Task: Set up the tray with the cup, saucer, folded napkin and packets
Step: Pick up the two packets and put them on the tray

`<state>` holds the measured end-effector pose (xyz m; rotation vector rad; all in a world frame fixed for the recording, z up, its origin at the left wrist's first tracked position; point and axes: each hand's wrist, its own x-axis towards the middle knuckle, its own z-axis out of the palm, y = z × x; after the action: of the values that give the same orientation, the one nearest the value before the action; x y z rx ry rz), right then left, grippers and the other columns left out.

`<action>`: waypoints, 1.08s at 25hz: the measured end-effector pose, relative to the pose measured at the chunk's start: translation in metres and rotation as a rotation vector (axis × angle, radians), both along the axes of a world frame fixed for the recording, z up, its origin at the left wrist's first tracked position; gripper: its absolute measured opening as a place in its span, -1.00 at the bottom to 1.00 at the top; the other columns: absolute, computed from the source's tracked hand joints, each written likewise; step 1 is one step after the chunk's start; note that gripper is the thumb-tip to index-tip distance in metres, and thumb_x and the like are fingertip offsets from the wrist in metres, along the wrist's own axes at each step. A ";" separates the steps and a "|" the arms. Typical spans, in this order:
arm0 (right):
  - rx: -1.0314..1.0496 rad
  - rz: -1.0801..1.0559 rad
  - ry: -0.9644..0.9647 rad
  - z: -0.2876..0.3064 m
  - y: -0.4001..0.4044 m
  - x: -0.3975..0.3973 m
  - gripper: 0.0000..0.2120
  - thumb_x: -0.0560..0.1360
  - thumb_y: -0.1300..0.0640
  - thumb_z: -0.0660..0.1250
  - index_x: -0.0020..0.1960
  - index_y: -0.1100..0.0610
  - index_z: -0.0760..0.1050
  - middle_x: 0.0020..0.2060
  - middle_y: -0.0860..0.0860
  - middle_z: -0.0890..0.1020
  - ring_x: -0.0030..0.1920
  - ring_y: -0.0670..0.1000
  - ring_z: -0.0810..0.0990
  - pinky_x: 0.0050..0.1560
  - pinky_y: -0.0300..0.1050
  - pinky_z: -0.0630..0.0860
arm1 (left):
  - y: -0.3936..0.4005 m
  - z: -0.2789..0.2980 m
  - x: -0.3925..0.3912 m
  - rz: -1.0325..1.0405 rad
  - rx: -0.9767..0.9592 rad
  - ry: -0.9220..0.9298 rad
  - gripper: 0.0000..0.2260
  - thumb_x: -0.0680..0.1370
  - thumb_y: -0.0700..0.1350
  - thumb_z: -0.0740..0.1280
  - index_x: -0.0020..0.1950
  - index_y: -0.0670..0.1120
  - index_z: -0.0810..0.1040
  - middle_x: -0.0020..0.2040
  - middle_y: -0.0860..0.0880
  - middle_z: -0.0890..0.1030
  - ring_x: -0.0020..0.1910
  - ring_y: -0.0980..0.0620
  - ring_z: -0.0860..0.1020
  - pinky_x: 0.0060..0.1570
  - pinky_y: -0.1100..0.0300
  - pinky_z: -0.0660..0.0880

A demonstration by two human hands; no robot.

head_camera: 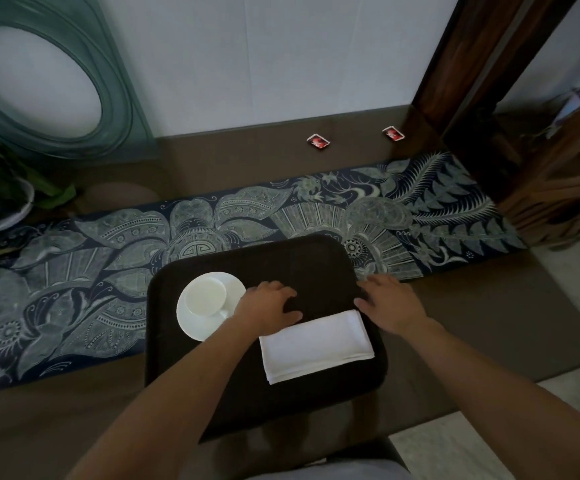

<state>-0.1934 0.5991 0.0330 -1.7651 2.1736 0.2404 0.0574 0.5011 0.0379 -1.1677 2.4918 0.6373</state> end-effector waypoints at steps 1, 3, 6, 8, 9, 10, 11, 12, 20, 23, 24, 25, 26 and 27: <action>0.014 0.011 0.006 0.004 -0.007 -0.008 -0.50 0.57 -0.20 0.11 0.46 -0.05 0.30 0.44 0.03 0.35 0.47 0.10 0.23 0.39 0.16 0.26 | -0.008 0.001 -0.006 -0.011 -0.018 -0.029 -0.44 0.55 0.27 0.20 0.50 0.09 0.28 0.49 -0.04 0.32 0.47 -0.09 0.25 0.42 -0.11 0.23; 0.040 0.022 0.015 0.011 -0.021 -0.025 -0.50 0.56 -0.21 0.10 0.46 -0.07 0.29 0.45 0.02 0.35 0.49 0.10 0.20 0.41 0.19 0.23 | -0.023 0.003 -0.018 -0.004 -0.030 -0.110 -0.36 0.53 0.32 0.17 0.55 0.11 0.15 0.57 -0.03 0.17 0.56 -0.10 0.06 0.49 -0.18 0.02; 0.054 0.067 0.056 0.022 -0.041 -0.058 -0.50 0.57 -0.18 0.09 0.45 -0.03 0.31 0.45 0.04 0.34 0.48 0.11 0.20 0.42 0.21 0.21 | -0.036 0.007 -0.042 0.037 -0.039 -0.184 -0.29 0.51 0.37 0.14 0.58 0.11 0.06 0.60 -0.02 0.05 0.58 -0.09 -0.07 0.48 -0.22 -0.12; 0.061 0.096 0.048 0.027 -0.052 -0.081 -0.49 0.57 -0.20 0.09 0.45 -0.02 0.32 0.45 0.04 0.35 0.48 0.10 0.19 0.42 0.21 0.18 | -0.040 0.010 -0.060 0.080 -0.043 -0.181 -0.27 0.50 0.39 0.13 0.58 0.10 0.05 0.60 -0.02 0.04 0.58 -0.09 -0.07 0.48 -0.22 -0.13; 0.070 0.105 0.034 0.029 -0.057 -0.096 -0.48 0.57 -0.22 0.09 0.46 -0.04 0.31 0.46 0.02 0.34 0.49 0.10 0.17 0.42 0.22 0.15 | -0.042 0.012 -0.072 0.108 -0.041 -0.170 -0.27 0.50 0.40 0.12 0.58 0.10 0.06 0.60 -0.03 0.05 0.58 -0.09 -0.06 0.49 -0.22 -0.13; 0.085 0.118 0.024 0.029 -0.061 -0.111 -0.47 0.56 -0.24 0.08 0.47 -0.06 0.29 0.47 0.00 0.33 0.50 0.10 0.17 0.42 0.22 0.14 | -0.044 0.013 -0.084 0.135 -0.040 -0.162 -0.27 0.50 0.41 0.11 0.57 0.10 0.07 0.60 -0.03 0.05 0.57 -0.09 -0.06 0.49 -0.21 -0.13; 0.104 0.136 0.018 0.030 -0.065 -0.126 -0.47 0.56 -0.25 0.08 0.47 -0.08 0.29 0.47 0.00 0.33 0.49 0.10 0.18 0.42 0.22 0.16 | -0.045 0.016 -0.095 0.156 -0.042 -0.160 -0.27 0.50 0.41 0.10 0.57 0.09 0.08 0.60 -0.03 0.06 0.57 -0.08 -0.04 0.49 -0.21 -0.12; 0.119 0.159 0.018 0.030 -0.069 -0.142 -0.48 0.56 -0.25 0.08 0.46 -0.09 0.30 0.46 0.00 0.35 0.48 0.10 0.21 0.41 0.21 0.20 | -0.047 0.019 -0.108 0.171 -0.046 -0.161 -0.26 0.50 0.42 0.10 0.57 0.08 0.09 0.60 -0.03 0.07 0.57 -0.09 -0.02 0.49 -0.21 -0.11; 0.180 0.196 0.002 0.040 -0.099 -0.254 -0.48 0.56 -0.26 0.07 0.43 -0.06 0.35 0.37 0.03 0.46 0.37 0.11 0.38 0.30 0.17 0.35 | -0.059 0.043 -0.213 0.301 0.002 -0.161 -0.25 0.49 0.43 0.11 0.55 0.01 0.19 0.57 -0.04 0.19 0.54 -0.10 0.14 0.47 -0.21 0.04; 0.200 0.185 -0.018 0.040 -0.111 -0.279 -0.51 0.57 -0.24 0.09 0.40 -0.04 0.39 0.33 0.05 0.50 0.33 0.12 0.42 0.29 0.14 0.37 | -0.070 0.044 -0.232 0.334 0.023 -0.158 -0.23 0.47 0.46 0.09 0.54 0.02 0.20 0.55 -0.04 0.25 0.52 -0.11 0.19 0.46 -0.25 0.07; 0.199 0.190 -0.024 0.039 -0.116 -0.286 -0.52 0.58 -0.23 0.09 0.40 -0.04 0.40 0.33 0.05 0.50 0.33 0.11 0.44 0.28 0.12 0.38 | -0.076 0.043 -0.236 0.347 0.034 -0.163 -0.22 0.46 0.47 0.08 0.54 0.02 0.19 0.53 -0.05 0.28 0.51 -0.11 0.22 0.46 -0.25 0.08; 0.198 0.188 -0.034 0.038 -0.122 -0.291 -0.52 0.58 -0.22 0.10 0.41 -0.04 0.39 0.34 0.04 0.50 0.33 0.10 0.44 0.28 0.08 0.39 | -0.081 0.041 -0.239 0.359 0.042 -0.171 -0.21 0.46 0.47 0.08 0.54 0.03 0.19 0.52 -0.06 0.30 0.50 -0.12 0.23 0.46 -0.25 0.09; 0.195 0.182 -0.046 0.036 -0.129 -0.296 -0.52 0.58 -0.21 0.10 0.42 -0.04 0.38 0.34 0.03 0.50 0.32 0.09 0.45 0.28 0.05 0.39 | -0.086 0.039 -0.242 0.367 0.046 -0.179 -0.22 0.46 0.47 0.09 0.54 0.03 0.19 0.52 -0.07 0.30 0.50 -0.13 0.23 0.46 -0.24 0.09; 0.197 0.178 -0.054 0.035 -0.136 -0.299 -0.52 0.58 -0.21 0.11 0.42 -0.04 0.38 0.33 0.03 0.51 0.31 0.08 0.46 0.28 0.04 0.40 | -0.092 0.036 -0.245 0.373 0.052 -0.188 -0.23 0.47 0.46 0.10 0.54 0.03 0.19 0.53 -0.08 0.28 0.50 -0.14 0.24 0.45 -0.23 0.10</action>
<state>-0.4926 0.4632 0.0678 -1.8297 1.8864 0.4292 -0.1877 0.4093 0.0743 -1.6090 2.1074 0.6450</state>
